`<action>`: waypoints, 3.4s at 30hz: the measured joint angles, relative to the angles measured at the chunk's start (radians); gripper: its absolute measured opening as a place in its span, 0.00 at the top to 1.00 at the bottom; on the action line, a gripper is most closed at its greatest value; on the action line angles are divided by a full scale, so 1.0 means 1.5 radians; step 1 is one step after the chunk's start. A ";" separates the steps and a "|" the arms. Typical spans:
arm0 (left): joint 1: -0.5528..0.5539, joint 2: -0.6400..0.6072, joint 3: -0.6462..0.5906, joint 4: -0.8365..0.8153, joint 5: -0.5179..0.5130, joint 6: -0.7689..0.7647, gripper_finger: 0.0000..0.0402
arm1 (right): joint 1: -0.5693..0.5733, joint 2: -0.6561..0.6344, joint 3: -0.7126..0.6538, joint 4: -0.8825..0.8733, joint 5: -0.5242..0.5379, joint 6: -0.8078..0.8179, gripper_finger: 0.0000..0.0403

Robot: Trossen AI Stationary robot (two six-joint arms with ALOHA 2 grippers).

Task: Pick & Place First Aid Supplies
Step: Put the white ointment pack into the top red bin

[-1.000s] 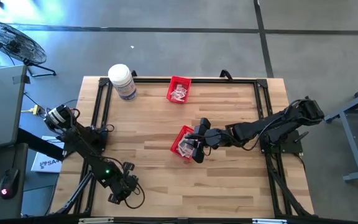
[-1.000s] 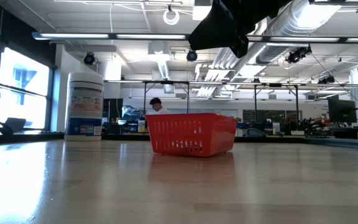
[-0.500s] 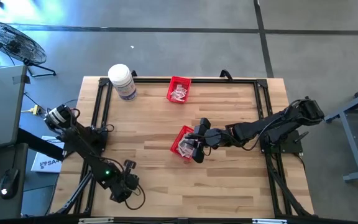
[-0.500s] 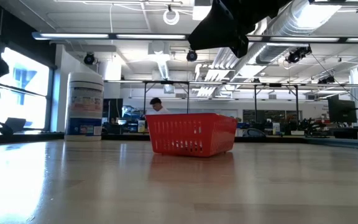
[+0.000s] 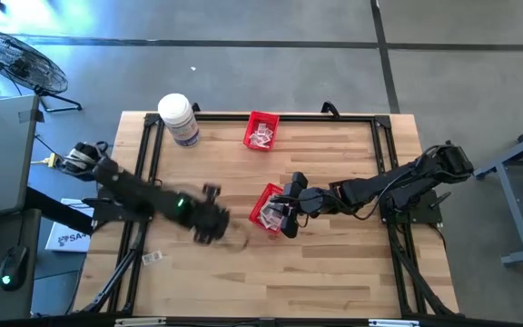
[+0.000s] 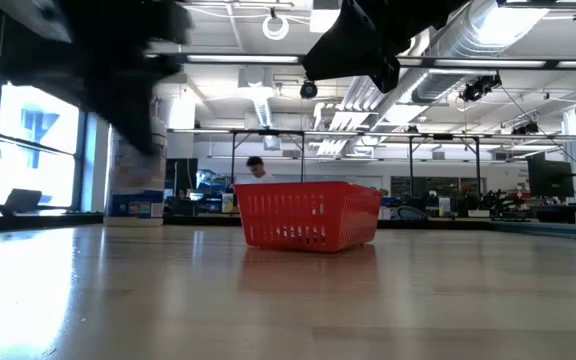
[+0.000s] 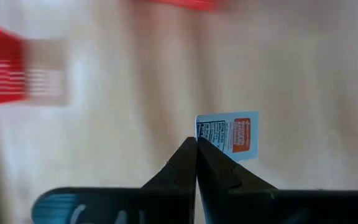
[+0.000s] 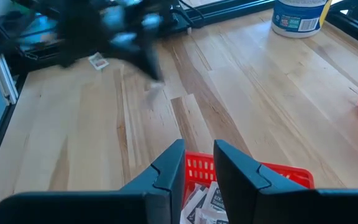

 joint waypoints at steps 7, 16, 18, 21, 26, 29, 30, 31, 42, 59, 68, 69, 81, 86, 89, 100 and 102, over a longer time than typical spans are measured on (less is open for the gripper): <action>0.253 0.005 0.012 0.160 -0.013 0.238 1.00 | 0.000 0.000 0.000 0.000 0.000 0.000 0.81; 0.489 0.069 0.034 0.434 0.054 0.411 1.00 | 0.000 0.000 0.000 0.001 0.000 0.000 0.81; 0.519 0.100 0.055 0.436 0.069 0.424 1.00 | 0.000 0.000 0.000 0.001 0.001 0.000 0.81; 0.550 0.147 0.091 0.438 0.092 0.434 1.00 | 0.000 0.000 0.000 0.001 0.000 0.000 0.81; 0.577 0.218 0.148 0.435 0.104 0.430 1.00 | 0.000 0.000 0.000 0.001 0.000 0.000 0.81; 0.588 0.247 0.169 0.424 0.104 0.410 1.00 | 0.000 0.000 0.000 0.001 -0.001 0.000 0.81; 0.589 0.257 0.175 0.426 0.103 0.394 1.00 | 0.000 0.000 0.000 0.001 -0.001 0.000 0.81; 0.590 0.266 0.178 0.432 0.100 0.380 0.99 | 0.000 0.000 0.000 0.001 -0.002 0.000 0.81; 0.597 0.246 0.177 0.410 0.123 0.261 0.72 | 0.000 0.000 0.000 0.001 -0.001 0.000 0.81; 0.589 0.043 0.177 0.123 0.393 0.068 0.67 | 0.000 0.000 0.000 0.001 -0.001 0.000 0.81; 0.452 0.033 0.144 -0.082 0.407 0.071 0.67 | 0.000 0.000 0.000 0.001 -0.002 0.000 0.81; 0.436 0.033 0.139 -0.093 0.405 0.064 0.67 | 0.000 0.000 0.000 0.001 -0.002 0.000 0.81; 0.330 0.027 0.078 -0.058 0.280 -0.083 0.67 | 0.000 0.000 0.000 0.001 -0.002 0.000 0.81; 0.307 0.028 0.078 -0.069 0.255 -0.126 0.67 | 0.000 0.000 0.000 0.000 -0.001 0.000 0.81; 0.275 0.028 0.078 -0.056 0.258 -0.170 0.67 | 0.000 0.000 0.000 0.000 -0.001 0.000 0.81; 0.197 0.028 0.064 -0.067 0.198 -0.239 0.67 | 0.000 0.000 -0.001 0.000 0.000 0.000 0.81; 0.191 0.028 0.064 -0.094 0.213 -0.256 0.67 | 0.000 0.000 -0.001 0.000 0.000 0.000 0.81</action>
